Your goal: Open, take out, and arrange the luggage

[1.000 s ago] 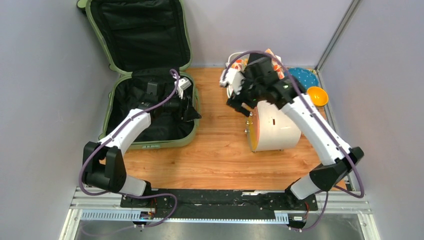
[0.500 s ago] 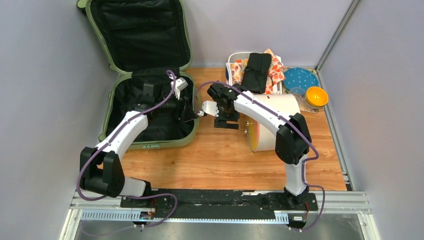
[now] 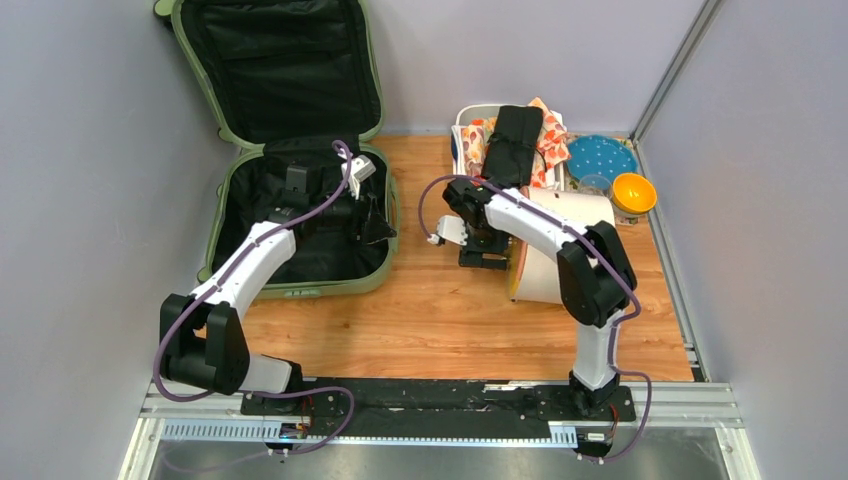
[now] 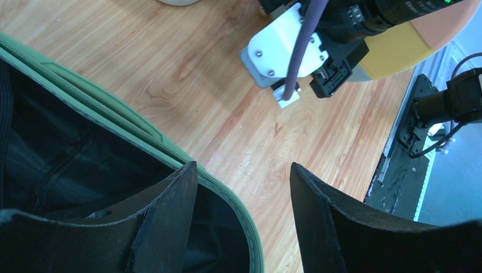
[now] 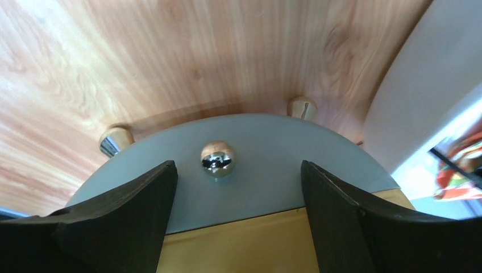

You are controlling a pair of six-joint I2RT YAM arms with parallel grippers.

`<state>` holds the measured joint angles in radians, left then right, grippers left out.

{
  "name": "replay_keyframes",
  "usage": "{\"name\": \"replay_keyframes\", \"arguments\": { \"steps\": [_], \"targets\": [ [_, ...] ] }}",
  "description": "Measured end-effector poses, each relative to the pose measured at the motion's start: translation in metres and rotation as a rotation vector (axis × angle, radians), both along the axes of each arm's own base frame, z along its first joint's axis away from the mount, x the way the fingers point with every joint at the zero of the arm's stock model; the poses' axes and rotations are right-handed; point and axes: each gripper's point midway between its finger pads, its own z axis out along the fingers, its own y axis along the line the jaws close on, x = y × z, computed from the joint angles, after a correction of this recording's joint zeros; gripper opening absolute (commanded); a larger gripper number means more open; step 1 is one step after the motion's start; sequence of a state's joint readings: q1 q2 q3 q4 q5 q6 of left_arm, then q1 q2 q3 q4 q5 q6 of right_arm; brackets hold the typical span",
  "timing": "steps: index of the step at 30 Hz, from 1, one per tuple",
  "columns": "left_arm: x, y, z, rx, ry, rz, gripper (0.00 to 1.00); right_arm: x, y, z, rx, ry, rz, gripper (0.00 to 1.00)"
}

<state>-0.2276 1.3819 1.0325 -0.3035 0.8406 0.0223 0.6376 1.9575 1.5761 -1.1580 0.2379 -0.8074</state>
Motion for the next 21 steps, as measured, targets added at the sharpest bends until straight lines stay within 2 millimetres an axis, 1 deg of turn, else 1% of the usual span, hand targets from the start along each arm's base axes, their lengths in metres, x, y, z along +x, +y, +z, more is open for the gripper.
{"name": "replay_keyframes", "arguments": {
  "steps": [4, 10, 15, 19, 21],
  "targets": [
    [0.0, 0.0, 0.0, 0.0, 0.001, 0.0, 0.69, -0.013, -0.023, 0.002, -0.002, 0.013, -0.025, 0.83],
    [0.003, -0.001, -0.008, 0.003, 0.03, -0.003, 0.69, -0.024, -0.063, 0.006, 0.021, 0.005, -0.084, 0.83],
    [0.007, -0.003, -0.009, -0.002, 0.045, -0.002, 0.69, -0.038, -0.094, 0.007, 0.025, 0.012, -0.065, 0.83],
    [0.009, -0.004, -0.006, -0.008, 0.042, -0.005, 0.69, -0.046, -0.111, 0.01, 0.044, 0.024, -0.016, 0.83],
    [0.01, -0.004, -0.007, -0.008, 0.044, -0.005, 0.69, -0.048, -0.115, 0.011, 0.058, 0.025, 0.011, 0.83]
  ]
}}
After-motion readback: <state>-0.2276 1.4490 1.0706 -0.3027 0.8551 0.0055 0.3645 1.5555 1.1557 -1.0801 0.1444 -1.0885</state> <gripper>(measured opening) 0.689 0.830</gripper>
